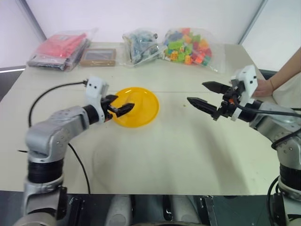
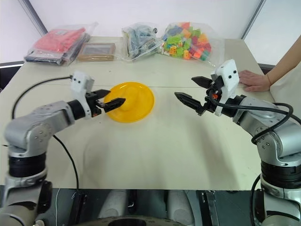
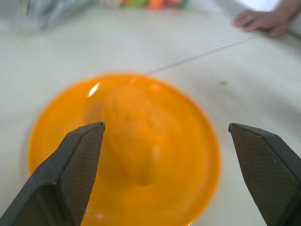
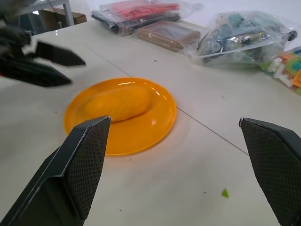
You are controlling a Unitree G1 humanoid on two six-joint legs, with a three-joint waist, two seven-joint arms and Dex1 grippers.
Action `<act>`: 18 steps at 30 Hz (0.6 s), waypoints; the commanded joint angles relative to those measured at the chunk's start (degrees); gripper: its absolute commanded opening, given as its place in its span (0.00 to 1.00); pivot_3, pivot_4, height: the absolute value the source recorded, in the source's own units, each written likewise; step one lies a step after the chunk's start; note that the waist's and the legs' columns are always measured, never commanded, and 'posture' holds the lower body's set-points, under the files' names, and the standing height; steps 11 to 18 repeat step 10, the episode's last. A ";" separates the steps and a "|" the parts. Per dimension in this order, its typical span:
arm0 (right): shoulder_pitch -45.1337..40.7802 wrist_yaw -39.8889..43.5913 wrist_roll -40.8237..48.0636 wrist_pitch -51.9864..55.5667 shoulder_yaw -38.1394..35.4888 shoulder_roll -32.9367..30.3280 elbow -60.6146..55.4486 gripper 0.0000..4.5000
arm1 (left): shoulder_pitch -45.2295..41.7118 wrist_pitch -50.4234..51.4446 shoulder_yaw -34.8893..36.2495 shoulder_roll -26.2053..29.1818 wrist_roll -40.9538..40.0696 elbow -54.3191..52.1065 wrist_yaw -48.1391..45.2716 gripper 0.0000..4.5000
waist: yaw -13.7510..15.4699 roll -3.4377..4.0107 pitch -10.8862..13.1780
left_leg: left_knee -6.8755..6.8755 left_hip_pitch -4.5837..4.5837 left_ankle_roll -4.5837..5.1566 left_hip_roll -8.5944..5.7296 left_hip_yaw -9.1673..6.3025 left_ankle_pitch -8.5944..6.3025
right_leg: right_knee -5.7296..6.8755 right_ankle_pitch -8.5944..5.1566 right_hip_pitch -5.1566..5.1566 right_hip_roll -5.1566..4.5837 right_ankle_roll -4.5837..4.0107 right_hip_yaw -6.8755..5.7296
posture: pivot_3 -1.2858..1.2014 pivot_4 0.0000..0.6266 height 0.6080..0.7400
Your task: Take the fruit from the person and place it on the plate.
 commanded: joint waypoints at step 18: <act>-0.30 4.99 -0.97 -2.18 -1.20 -4.43 1.64 1.00 | 12.34 -5.39 8.88 10.06 -2.41 -6.38 -7.08 0.98 | 0.30 0.00 0.00 | 0.00 -0.01 0.00 0.00 0.03 0.00 | -0.02 -0.07 -0.01 -0.03 -0.13 -0.01 | 0.52 0.24 0.93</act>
